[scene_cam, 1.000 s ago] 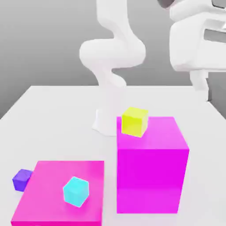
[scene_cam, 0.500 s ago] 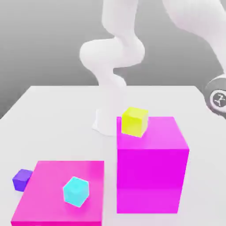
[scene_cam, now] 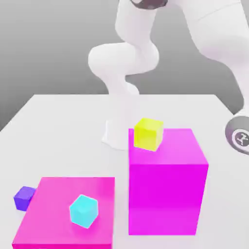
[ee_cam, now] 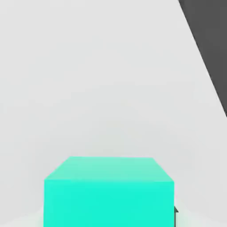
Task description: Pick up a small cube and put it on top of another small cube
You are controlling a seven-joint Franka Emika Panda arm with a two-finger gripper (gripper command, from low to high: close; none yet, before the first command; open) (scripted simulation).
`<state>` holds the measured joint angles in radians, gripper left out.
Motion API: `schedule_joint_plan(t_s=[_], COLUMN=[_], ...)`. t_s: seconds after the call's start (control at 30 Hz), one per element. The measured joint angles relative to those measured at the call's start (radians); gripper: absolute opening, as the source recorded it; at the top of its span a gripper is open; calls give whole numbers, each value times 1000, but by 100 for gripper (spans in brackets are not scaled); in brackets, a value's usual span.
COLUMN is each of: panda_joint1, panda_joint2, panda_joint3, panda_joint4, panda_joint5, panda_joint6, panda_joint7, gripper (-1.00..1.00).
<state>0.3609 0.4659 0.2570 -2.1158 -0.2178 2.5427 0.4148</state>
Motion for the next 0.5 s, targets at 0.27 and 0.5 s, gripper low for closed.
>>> schedule_joint_plan(t_s=[0.27,0.5], panda_joint1=[-88,-170], panda_joint2=[-282,-539], panda_joint3=[-61,-113], panda_joint4=[-81,-176], panda_joint5=[113,192], panda_joint6=[-202,-353], panda_joint7=[72,153], gripper=[-100,-100])
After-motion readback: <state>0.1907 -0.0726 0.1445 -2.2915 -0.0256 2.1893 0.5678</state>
